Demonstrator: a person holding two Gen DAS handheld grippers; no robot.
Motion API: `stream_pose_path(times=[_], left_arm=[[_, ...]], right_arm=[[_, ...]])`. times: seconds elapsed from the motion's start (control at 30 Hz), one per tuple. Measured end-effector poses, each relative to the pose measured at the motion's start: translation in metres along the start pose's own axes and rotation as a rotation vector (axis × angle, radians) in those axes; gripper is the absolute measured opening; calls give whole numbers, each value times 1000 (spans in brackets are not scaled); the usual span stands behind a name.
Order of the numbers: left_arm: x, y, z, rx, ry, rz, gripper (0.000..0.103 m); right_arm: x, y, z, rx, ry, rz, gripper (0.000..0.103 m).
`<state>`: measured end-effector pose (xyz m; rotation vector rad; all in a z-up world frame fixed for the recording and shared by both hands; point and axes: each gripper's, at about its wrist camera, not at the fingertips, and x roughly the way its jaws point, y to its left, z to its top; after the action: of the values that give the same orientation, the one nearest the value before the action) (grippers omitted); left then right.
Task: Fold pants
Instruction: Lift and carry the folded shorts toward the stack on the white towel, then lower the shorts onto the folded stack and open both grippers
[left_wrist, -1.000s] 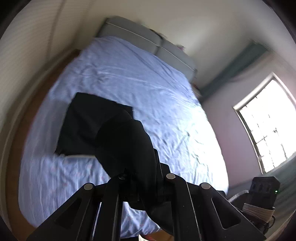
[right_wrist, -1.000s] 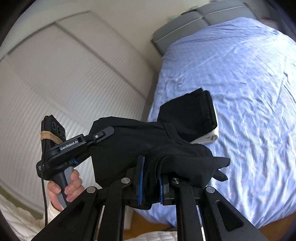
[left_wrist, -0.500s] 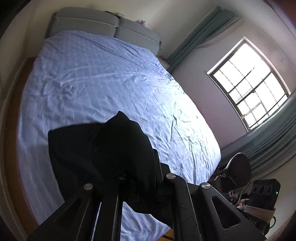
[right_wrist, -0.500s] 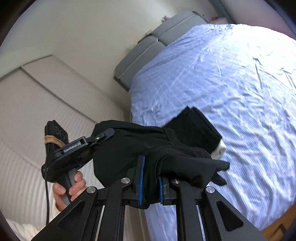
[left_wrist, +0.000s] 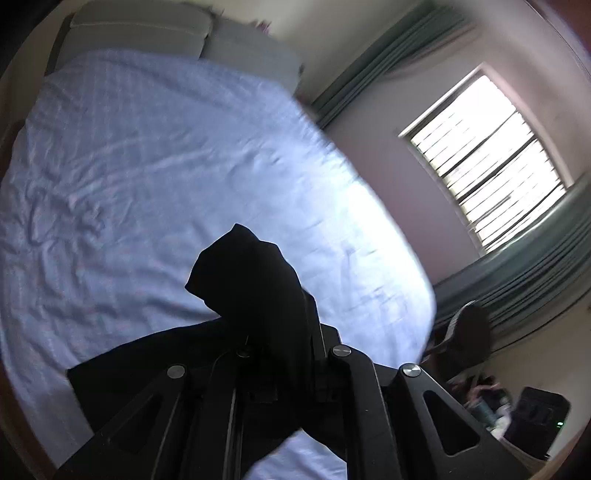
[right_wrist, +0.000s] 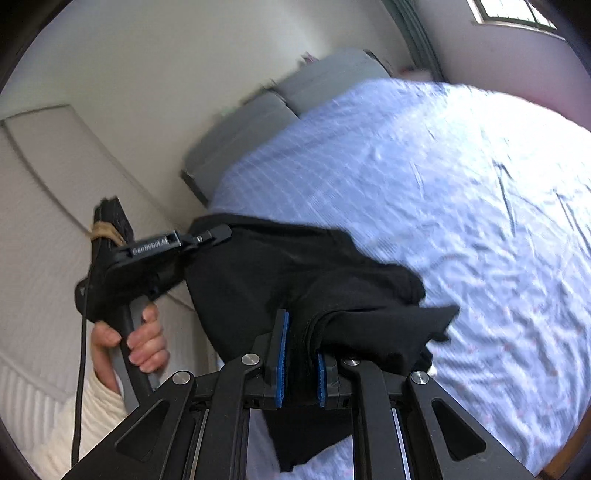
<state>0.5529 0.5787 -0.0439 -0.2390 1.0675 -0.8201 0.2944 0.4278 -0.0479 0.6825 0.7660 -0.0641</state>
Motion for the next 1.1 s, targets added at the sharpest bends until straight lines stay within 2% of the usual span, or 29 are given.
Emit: stream_pose_path(times=[0.17, 0.3, 0.43, 0.67, 0.77, 0.8, 0.83, 0.87, 0.9, 0.97, 1.0, 1.03, 1.1], left_arm=[[46, 61, -28, -45, 154, 143, 12], [57, 97, -50, -66, 232, 227, 12], [57, 118, -60, -94, 261, 256, 13], [54, 121, -66, -52, 304, 309, 17], [56, 128, -66, -60, 307, 369, 26], [56, 131, -65, -65, 302, 393, 34], [53, 135, -64, -75, 291, 455, 46], [50, 138, -63, -81, 282, 504, 52], [46, 141, -63, -89, 269, 569, 56], [32, 146, -62, -81, 225, 750, 55], [26, 146, -63, -68, 212, 782, 55], [16, 143, -65, -41, 198, 810, 55], [2, 136, -73, -6, 187, 810, 58]], right_arm=[[68, -30, -54, 243, 205, 26, 14], [102, -30, -91, 333, 324, 54, 14], [120, -25, -109, 348, 395, 60, 14], [141, -29, -124, 430, 487, 72, 14], [150, -32, -128, 431, 506, 43, 14], [151, -31, -125, 431, 507, 33, 14], [152, -32, -128, 436, 513, 15, 15], [153, -35, -129, 449, 522, -8, 15], [152, -37, -132, 461, 536, -31, 16], [152, -42, -134, 470, 569, -88, 17], [150, -44, -134, 463, 575, -104, 21], [145, -45, -133, 448, 571, -113, 31], [132, -45, -125, 393, 538, -130, 43]])
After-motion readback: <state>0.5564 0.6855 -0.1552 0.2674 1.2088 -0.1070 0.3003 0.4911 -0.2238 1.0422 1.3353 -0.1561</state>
